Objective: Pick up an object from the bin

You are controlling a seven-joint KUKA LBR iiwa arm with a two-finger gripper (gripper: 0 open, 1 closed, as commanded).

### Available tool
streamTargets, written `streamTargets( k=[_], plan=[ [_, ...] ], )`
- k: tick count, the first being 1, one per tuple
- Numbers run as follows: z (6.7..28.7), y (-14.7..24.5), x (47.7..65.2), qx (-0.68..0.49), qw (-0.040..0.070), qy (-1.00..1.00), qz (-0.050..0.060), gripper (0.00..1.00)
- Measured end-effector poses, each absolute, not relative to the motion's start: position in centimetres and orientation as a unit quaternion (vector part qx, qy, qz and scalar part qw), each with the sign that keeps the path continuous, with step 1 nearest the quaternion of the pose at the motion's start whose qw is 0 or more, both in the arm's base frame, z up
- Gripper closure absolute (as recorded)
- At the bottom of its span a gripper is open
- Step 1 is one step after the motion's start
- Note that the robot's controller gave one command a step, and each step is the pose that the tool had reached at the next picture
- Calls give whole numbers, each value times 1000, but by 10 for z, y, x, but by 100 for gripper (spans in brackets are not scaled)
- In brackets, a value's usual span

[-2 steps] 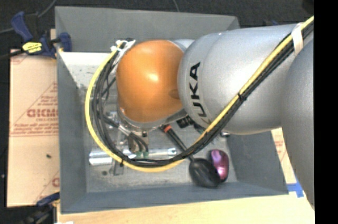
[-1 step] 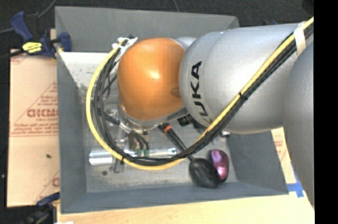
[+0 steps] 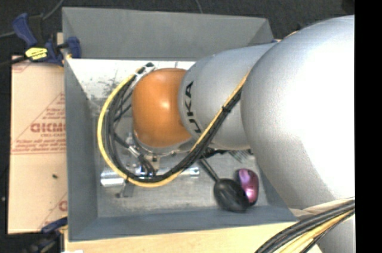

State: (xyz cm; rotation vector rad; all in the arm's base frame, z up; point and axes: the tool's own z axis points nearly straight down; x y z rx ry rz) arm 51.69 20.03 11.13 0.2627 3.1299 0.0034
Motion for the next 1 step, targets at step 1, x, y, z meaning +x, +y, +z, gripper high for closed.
streamTargets(
  k=[1],
  plan=[
    [72,194,544,30,4,1000,1,0]
  ],
)
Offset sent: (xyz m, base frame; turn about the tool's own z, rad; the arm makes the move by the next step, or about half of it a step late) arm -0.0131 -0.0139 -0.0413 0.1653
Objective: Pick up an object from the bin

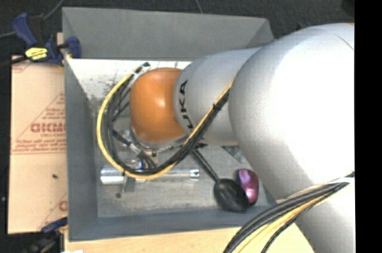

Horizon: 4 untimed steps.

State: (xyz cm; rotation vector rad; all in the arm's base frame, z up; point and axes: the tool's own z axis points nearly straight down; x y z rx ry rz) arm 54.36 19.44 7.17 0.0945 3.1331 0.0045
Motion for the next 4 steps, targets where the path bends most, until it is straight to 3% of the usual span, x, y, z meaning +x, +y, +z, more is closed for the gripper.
streamTargets(
  k=[1,2,3,4],
  plan=[
    [70,185,503,164,-1,986,1,0],
    [70,200,516,-107,6,994,1,0],
    [70,184,504,164,-1,986,1,100],
    [70,185,504,164,-1,986,1,100]
  ],
)
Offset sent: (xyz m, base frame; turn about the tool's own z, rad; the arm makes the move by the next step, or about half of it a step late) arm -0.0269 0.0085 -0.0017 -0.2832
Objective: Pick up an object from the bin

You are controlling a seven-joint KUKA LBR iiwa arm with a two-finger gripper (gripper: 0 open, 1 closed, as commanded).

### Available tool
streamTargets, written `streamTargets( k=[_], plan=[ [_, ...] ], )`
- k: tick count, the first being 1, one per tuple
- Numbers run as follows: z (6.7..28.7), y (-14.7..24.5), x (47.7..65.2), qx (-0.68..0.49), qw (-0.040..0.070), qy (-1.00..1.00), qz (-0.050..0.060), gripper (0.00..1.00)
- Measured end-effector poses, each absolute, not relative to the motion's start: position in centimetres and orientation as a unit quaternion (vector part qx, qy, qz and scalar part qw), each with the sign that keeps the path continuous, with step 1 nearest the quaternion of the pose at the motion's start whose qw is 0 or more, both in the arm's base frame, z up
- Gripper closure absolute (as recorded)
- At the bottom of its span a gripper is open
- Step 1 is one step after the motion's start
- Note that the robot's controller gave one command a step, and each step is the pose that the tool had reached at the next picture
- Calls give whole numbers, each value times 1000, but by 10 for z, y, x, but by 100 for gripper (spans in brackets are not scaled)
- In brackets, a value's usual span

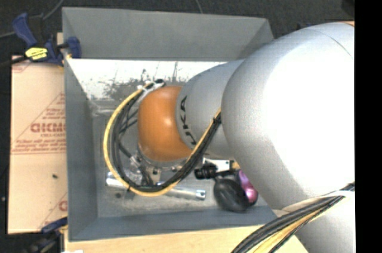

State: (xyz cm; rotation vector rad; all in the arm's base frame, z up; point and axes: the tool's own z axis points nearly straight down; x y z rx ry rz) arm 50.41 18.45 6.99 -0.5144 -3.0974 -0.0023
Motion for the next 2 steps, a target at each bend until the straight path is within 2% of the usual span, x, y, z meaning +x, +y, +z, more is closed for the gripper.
streamTargets(
  k=[1,2],
  plan=[
    [77,184,503,-164,3,-986,0,100],
    [100,183,503,-164,4,-986,1,100]
  ],
)
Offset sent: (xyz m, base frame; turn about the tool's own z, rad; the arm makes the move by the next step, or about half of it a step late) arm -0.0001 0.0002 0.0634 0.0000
